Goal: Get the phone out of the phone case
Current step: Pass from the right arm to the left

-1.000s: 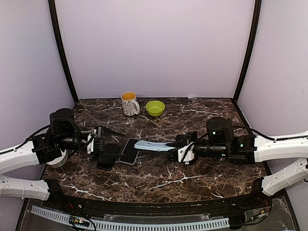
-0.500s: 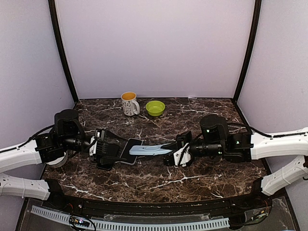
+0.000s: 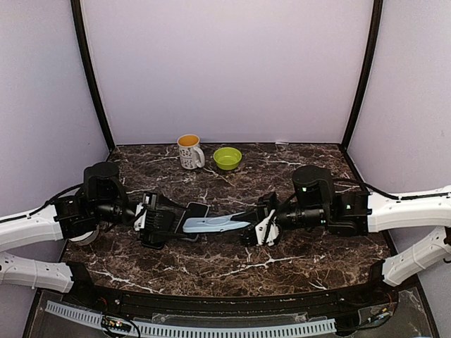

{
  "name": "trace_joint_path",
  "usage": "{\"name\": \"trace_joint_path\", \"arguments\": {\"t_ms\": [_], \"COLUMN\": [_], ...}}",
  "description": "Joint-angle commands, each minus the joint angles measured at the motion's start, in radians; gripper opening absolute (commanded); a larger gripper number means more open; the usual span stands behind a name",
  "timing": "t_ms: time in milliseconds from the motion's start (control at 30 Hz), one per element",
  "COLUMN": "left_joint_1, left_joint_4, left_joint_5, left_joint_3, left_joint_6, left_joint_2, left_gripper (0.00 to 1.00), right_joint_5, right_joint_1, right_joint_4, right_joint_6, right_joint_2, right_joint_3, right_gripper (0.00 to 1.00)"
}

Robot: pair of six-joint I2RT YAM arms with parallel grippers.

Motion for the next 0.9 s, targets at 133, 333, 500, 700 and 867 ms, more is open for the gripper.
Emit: {"name": "trace_joint_path", "arguments": {"t_ms": [133,333,500,700,867], "left_joint_1": [-0.004,-0.004,-0.004,-0.003,-0.002], "left_joint_4": [-0.010,-0.005,-0.017,-0.026,-0.028], "left_joint_5": [-0.029,-0.031,-0.044,-0.053,-0.063], "left_joint_3": [-0.010,-0.008,-0.007,-0.004,-0.006], "left_joint_6": [0.019,0.014,0.019,0.024,0.028], "left_joint_2": [-0.005,-0.005,-0.001,0.000,-0.003], "left_gripper": [0.59,0.58,0.58,0.57,0.57], "right_joint_5": [-0.059,-0.061,-0.032,-0.028,-0.029], "right_joint_1": [0.034,0.093,0.135,0.152,0.158], "right_joint_4": [0.067,-0.002,-0.081,-0.129,-0.151], "right_joint_6": [0.021,0.002,-0.042,-0.062,-0.070], "right_joint_2": [-0.038,-0.037,-0.030,-0.025,-0.021], "right_joint_3": [0.032,0.043,0.054,0.066,0.071], "right_gripper": [0.00,0.00,0.00,0.00,0.00]}}
